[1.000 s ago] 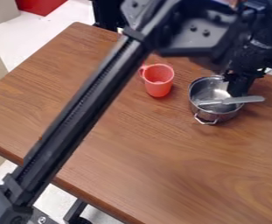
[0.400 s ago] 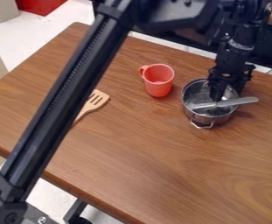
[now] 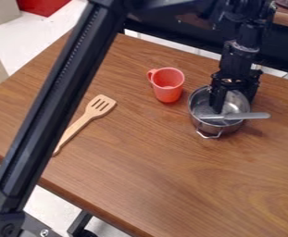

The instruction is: Moved the silver pot to the upper right side of the table aligned with the red plastic cup

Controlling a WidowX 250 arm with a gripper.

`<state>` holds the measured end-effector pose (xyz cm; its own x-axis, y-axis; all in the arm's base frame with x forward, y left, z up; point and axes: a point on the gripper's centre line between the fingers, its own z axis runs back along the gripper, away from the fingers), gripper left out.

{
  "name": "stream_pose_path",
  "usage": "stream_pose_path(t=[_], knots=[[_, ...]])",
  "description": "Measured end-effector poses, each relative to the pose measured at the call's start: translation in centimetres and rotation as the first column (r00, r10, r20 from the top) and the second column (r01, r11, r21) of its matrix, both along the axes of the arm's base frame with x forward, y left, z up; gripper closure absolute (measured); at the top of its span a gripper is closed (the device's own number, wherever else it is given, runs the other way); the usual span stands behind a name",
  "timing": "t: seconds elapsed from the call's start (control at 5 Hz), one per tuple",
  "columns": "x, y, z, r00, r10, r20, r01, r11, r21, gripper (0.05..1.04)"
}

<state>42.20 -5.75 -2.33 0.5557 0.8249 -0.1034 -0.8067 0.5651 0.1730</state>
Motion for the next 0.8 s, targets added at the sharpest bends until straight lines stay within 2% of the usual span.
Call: stream_pose_path(t=[0.4, 0.6, 0.8], knots=[[0.3, 0.3, 3.1, 0.999, 0.017, -0.04, -0.017, 1.0, -0.009, 0.089], [0.0, 0.5, 3.7, 1.0, 0.006, -0.031, -0.007, 0.999, -0.047, 0.089], [-0.3, 0.7, 6.3, 0.996, -0.045, 0.076, 0.051, 0.996, -0.074, 0.089]])
